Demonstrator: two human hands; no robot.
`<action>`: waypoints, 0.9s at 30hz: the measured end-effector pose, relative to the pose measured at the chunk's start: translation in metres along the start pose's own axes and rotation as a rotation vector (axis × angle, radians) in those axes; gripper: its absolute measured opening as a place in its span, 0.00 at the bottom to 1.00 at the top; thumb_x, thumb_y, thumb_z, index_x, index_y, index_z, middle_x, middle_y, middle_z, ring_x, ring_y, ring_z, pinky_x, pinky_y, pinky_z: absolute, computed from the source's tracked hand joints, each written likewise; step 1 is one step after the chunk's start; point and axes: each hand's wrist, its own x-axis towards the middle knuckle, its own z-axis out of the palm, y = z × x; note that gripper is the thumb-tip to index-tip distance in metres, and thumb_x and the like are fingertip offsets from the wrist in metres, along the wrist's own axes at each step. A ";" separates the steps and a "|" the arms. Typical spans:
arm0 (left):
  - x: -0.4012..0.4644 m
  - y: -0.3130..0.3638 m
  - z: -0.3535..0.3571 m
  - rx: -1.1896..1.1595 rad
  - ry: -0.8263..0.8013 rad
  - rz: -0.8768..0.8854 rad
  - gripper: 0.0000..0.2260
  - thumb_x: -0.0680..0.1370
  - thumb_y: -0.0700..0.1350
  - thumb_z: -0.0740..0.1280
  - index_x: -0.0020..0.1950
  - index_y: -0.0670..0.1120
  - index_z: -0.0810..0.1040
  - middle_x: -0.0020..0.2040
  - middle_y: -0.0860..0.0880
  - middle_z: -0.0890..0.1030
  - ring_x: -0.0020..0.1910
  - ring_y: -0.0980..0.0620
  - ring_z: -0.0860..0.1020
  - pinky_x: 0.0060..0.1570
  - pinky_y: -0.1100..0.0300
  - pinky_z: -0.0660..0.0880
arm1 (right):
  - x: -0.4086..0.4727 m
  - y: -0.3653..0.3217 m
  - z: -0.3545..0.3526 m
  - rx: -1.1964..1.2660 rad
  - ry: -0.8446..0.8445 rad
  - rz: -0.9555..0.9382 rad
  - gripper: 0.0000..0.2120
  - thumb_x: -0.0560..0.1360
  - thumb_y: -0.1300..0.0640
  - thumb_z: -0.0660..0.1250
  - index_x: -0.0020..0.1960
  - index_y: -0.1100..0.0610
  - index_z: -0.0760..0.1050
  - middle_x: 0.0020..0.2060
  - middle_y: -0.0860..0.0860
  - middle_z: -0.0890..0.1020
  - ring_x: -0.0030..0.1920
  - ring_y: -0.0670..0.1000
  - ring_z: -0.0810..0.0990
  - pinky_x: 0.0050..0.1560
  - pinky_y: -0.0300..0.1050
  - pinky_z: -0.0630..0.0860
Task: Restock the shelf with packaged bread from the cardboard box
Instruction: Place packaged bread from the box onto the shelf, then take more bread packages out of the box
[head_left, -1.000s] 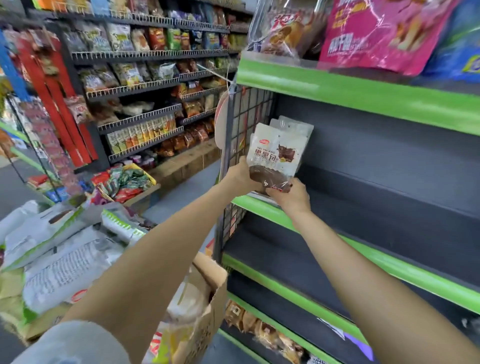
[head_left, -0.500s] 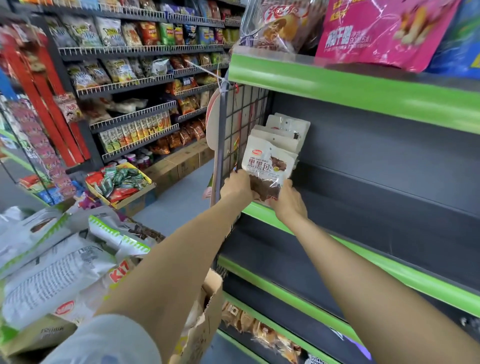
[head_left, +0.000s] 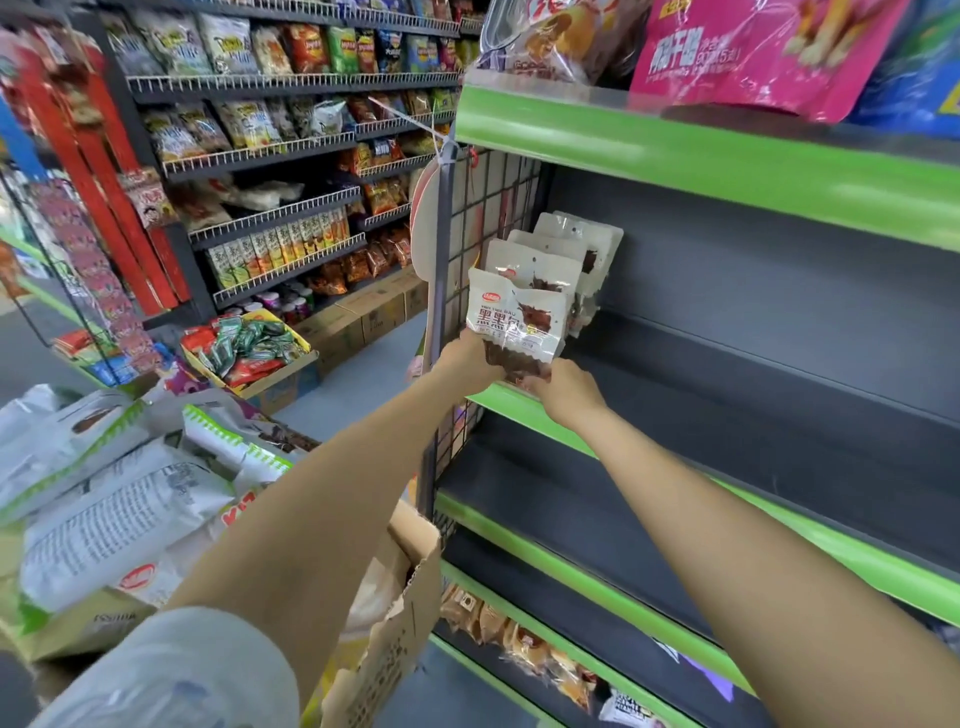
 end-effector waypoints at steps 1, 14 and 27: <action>-0.003 0.000 -0.002 -0.015 0.033 -0.029 0.22 0.78 0.47 0.64 0.69 0.40 0.65 0.62 0.44 0.74 0.62 0.45 0.74 0.51 0.57 0.71 | -0.004 -0.002 -0.001 0.024 0.037 -0.013 0.18 0.78 0.55 0.63 0.65 0.61 0.69 0.61 0.59 0.76 0.62 0.62 0.73 0.57 0.50 0.71; -0.121 -0.053 -0.039 -0.181 0.281 -0.225 0.11 0.78 0.41 0.60 0.51 0.37 0.79 0.48 0.38 0.83 0.46 0.39 0.82 0.48 0.46 0.79 | -0.079 -0.041 0.034 0.158 -0.072 -0.461 0.09 0.77 0.63 0.62 0.57 0.59 0.74 0.54 0.53 0.79 0.54 0.52 0.76 0.53 0.44 0.73; -0.236 -0.183 -0.071 0.359 0.290 -0.445 0.32 0.76 0.48 0.67 0.76 0.46 0.57 0.76 0.46 0.56 0.75 0.45 0.56 0.70 0.49 0.60 | -0.118 -0.115 0.145 -0.028 -0.509 -0.607 0.36 0.76 0.51 0.65 0.77 0.49 0.48 0.75 0.56 0.55 0.74 0.59 0.57 0.71 0.56 0.61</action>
